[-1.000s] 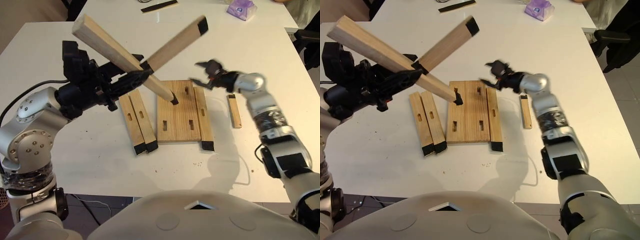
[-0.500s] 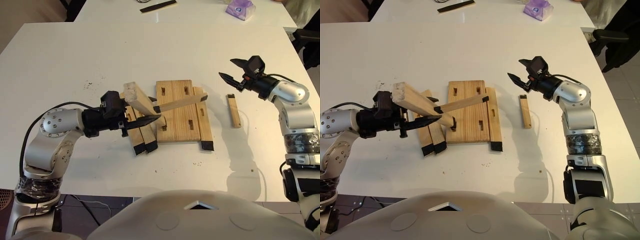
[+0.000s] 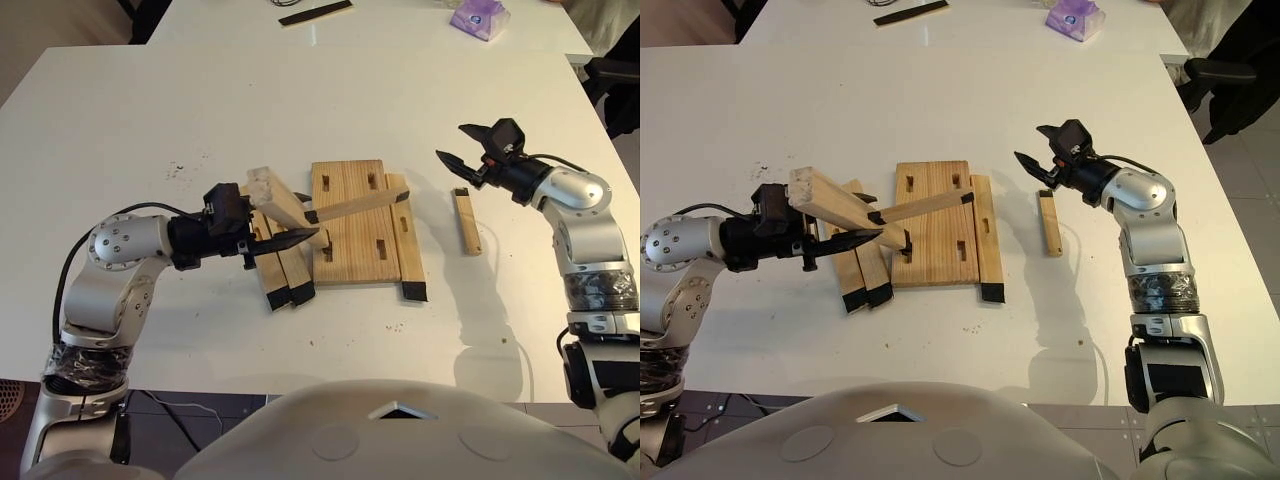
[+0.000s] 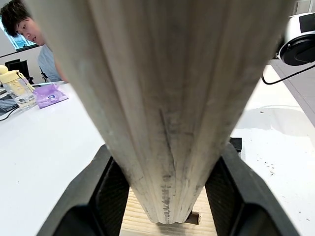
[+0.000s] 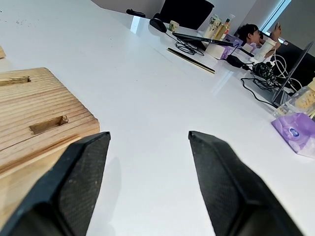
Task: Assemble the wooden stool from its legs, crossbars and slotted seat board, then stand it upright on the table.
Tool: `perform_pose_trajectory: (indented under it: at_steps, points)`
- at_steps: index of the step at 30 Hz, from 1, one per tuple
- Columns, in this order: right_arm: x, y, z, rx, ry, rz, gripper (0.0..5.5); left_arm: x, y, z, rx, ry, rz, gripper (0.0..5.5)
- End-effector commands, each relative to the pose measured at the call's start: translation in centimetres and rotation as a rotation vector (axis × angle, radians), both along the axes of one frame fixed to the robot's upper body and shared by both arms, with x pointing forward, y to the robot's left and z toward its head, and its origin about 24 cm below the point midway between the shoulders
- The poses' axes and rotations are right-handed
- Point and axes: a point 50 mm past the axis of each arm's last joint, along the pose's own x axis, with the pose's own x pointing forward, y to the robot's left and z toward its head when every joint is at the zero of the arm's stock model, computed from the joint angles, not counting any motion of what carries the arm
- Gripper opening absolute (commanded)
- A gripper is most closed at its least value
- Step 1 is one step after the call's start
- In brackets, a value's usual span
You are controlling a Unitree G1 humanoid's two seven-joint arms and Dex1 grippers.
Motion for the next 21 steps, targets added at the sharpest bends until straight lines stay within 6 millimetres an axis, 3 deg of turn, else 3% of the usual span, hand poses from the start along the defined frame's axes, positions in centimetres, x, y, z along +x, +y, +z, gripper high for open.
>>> perform_pose_trajectory:
  at_steps: [1,10,13,21]
  points:
    - [0.1,0.2,0.2,-0.015,-0.011,0.012,2.92,-0.8,0.4,-0.7,0.065,0.045,-0.027,2.04]
    - [0.3,0.8,-0.2,0.002,-0.010,0.011,2.92,-1.8,0.5,-1.4,0.114,0.101,-0.083,2.04]
    - [0.3,0.9,-0.2,0.006,-0.014,0.007,2.92,-2.3,1.1,-2.4,0.174,0.199,-0.129,2.04]
    - [0.3,1.6,-0.7,0.019,-0.013,0.011,2.92,0.0,1.5,-4.6,0.242,0.303,-0.047,2.04]
